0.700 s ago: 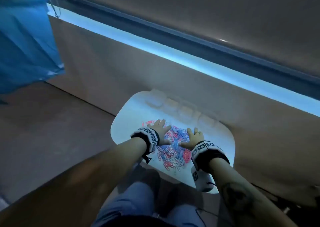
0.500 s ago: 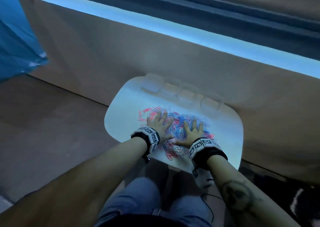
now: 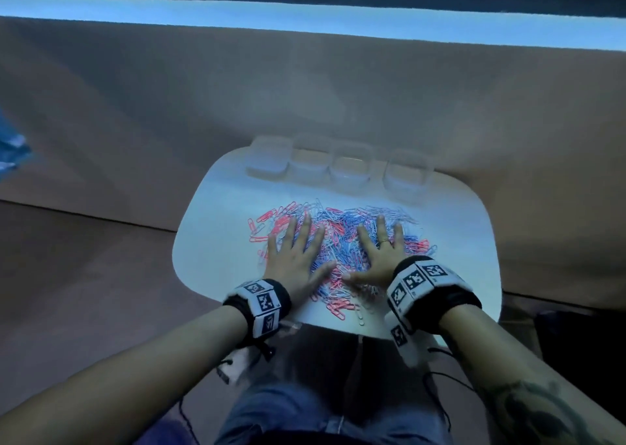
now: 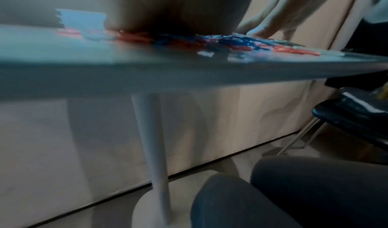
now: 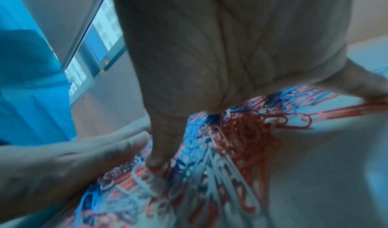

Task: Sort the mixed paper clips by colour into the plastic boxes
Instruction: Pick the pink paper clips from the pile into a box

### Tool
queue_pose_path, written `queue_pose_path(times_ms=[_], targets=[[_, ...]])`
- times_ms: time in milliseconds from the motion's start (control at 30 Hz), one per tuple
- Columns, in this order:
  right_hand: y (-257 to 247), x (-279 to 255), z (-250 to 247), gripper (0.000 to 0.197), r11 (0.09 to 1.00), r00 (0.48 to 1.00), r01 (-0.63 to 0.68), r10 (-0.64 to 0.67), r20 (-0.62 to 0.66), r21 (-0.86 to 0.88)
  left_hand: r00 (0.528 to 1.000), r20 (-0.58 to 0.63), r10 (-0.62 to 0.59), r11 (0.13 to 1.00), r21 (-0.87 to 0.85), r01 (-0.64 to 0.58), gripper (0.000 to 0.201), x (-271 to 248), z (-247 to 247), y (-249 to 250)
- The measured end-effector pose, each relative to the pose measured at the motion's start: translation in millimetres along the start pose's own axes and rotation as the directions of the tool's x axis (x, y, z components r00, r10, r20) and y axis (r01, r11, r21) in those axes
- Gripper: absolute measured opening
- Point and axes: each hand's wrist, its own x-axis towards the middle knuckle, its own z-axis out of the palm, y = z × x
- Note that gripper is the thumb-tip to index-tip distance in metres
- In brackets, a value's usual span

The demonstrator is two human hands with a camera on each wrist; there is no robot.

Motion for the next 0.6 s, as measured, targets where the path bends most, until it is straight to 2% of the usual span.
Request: queue_pose_path(times_ms=[100, 200, 300, 433, 600], targets=[[-1.2, -1.6, -3.3, 0.102, 0.999, 1.0, -0.004, 0.004, -0.011, -0.041, 0.998, -0.03, 0.061, 0.996, 0.065, -0.059, 0.105, 8.4, -0.1, -8.9], [-0.9, 1.1, -0.7, 0.102, 0.996, 0.999, -0.028, 0.025, -0.026, -0.086, 0.993, -0.08, 0.089, 0.993, 0.087, -0.082, 0.106, 11.0, 5.3, -12.2], [-2.4, -2.8, -1.3, 0.101, 0.99, 0.997, -0.058, 0.052, -0.052, -0.127, 0.985, -0.151, 0.081, 0.994, 0.081, -0.069, 0.091, 8.7, 12.0, -11.0], [-7.7, -9.0, -1.7, 0.099, 0.984, 0.993, -0.1, 0.089, -0.082, -0.147, 0.983, -0.172, 0.068, 0.996, 0.07, -0.056, 0.068, 5.7, 11.8, -9.3], [-13.0, -20.7, -2.3, 0.097, 0.986, 0.986, -0.112, 0.094, -0.139, -0.127, 0.978, -0.194, 0.071, 0.996, 0.071, -0.059, 0.065, 1.6, 5.2, -6.4]])
